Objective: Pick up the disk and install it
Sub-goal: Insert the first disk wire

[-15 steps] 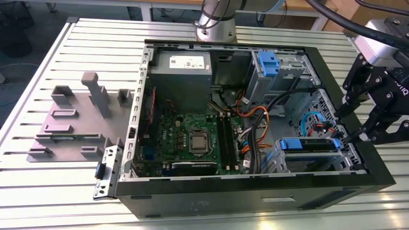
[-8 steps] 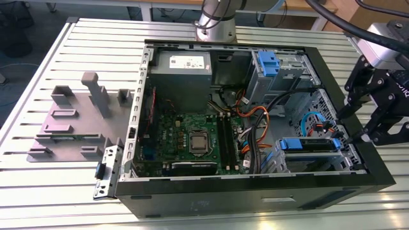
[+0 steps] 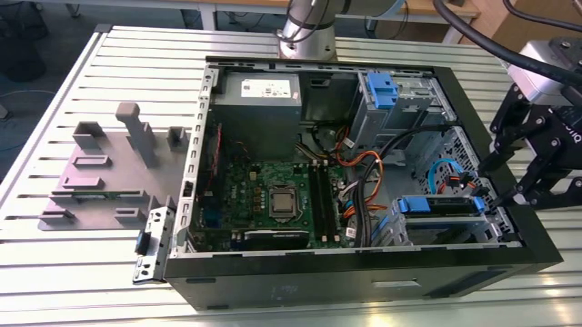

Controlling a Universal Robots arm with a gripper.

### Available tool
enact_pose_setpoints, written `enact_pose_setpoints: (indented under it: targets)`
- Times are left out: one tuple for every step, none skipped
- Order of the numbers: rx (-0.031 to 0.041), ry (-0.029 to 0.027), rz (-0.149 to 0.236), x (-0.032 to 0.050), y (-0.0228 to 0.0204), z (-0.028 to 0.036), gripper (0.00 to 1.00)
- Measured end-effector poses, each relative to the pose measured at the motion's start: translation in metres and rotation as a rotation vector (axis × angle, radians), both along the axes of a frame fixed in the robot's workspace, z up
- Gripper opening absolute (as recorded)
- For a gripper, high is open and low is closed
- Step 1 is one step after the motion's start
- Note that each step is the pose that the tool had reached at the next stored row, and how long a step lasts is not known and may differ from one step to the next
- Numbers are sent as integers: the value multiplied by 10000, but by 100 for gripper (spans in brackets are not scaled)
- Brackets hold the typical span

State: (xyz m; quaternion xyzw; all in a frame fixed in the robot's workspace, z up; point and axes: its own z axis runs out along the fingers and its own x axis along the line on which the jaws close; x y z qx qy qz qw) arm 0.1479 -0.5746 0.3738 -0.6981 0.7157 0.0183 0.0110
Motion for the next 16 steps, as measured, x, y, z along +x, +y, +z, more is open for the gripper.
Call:
enact_pose_setpoints:
  targets:
    - [-1, 0, 1, 2, 0, -9, 53]
    - [1, 0, 1, 3, 0, -19, 53]
    - [0, 1, 1, 5, 0, -28, 53]
    - [-1, 1, 3, 9, 0, -36, 53]
    - [-2, 2, 4, 14, 0, -44, 53]
    - [-2, 3, 3, 16, 0, -51, 53]
    - [-2, 3, 4, 20, 0, -59, 53]
    - [-2, 3, 4, 25, 0, -66, 53]
    - [-3, 4, 6, 31, 0, -73, 53]
    - [-4, 5, 8, 36, 0, -80, 53]
    - [-4, 6, 11, 42, 0, -88, 53]
    - [-5, 7, 13, 50, 0, -96, 53]
    - [-6, 9, 17, 57, 0, -105, 53]
    - [-7, 11, 20, 64, 1, -113, 53]
    - [-7, 13, 23, 72, 1, -121, 53]
    - [-7, 16, 26, 80, 2, -129, 53]
